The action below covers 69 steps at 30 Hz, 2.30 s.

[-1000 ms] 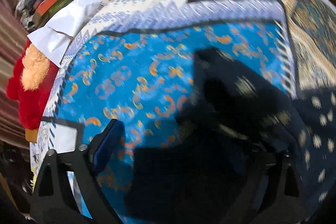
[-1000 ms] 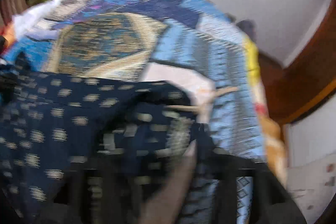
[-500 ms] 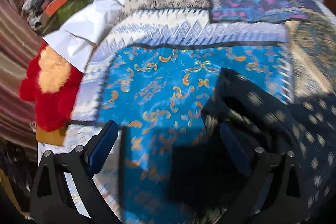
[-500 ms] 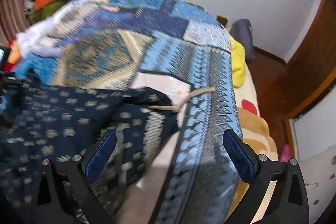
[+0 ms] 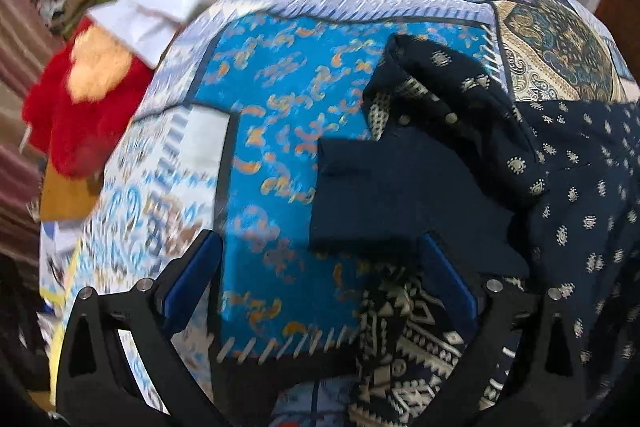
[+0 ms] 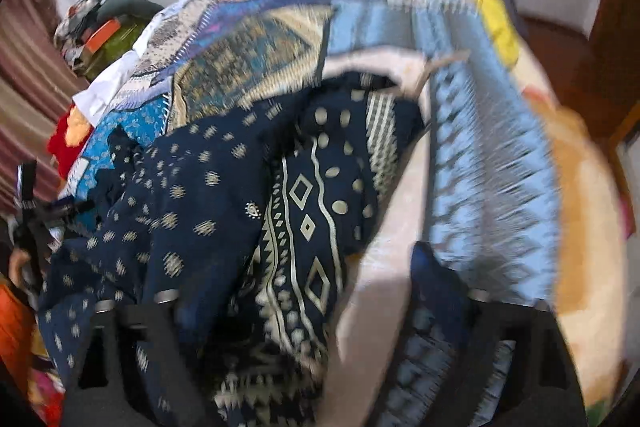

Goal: Fold large clothes

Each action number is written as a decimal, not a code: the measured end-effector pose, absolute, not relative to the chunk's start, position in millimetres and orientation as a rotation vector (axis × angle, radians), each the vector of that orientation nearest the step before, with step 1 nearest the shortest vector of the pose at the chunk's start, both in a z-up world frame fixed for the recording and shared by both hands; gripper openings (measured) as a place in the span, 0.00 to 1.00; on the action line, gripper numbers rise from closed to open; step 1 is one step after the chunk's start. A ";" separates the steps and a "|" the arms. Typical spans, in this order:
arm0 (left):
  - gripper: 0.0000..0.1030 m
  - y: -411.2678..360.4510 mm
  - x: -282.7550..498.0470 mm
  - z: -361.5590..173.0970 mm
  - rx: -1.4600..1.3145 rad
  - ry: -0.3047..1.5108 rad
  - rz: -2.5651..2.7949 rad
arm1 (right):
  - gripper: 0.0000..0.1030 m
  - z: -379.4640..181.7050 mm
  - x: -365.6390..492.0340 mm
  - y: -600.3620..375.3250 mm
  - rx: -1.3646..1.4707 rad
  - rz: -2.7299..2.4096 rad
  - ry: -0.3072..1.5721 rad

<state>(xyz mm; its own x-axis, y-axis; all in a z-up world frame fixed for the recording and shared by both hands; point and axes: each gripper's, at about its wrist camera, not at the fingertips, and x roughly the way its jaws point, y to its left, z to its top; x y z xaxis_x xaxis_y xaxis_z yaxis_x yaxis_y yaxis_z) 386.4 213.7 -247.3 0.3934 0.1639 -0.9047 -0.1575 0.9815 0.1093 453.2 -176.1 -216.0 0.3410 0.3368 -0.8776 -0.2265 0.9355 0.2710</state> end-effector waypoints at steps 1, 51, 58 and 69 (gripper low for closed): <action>0.97 210.3 390.4 -248.6 0.005 1.144 0.176 | 0.70 -221.0 458.0 -174.1 0.124 0.376 1.178; 0.92 199.5 253.3 -129.1 -0.121 0.946 0.137 | 0.92 -86.8 326.8 -181.7 0.004 0.432 0.941; 0.92 207.1 208.0 -208.1 -0.284 1.142 0.113 | 0.92 -128.5 281.3 -189.6 0.044 0.455 1.054; 0.89 184.4 174.8 -295.9 -0.609 1.333 -0.075 | 0.74 -172.5 242.0 -177.4 0.096 0.525 1.119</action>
<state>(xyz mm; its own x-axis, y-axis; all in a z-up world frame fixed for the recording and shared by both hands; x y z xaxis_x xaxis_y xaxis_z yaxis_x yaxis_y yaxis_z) 174.8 184.4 -295.9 0.2577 -0.3892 -0.8844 -0.2870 0.8431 -0.4547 242.0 -177.4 -172.5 0.3286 0.4479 -0.8315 -0.3535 0.8747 0.3315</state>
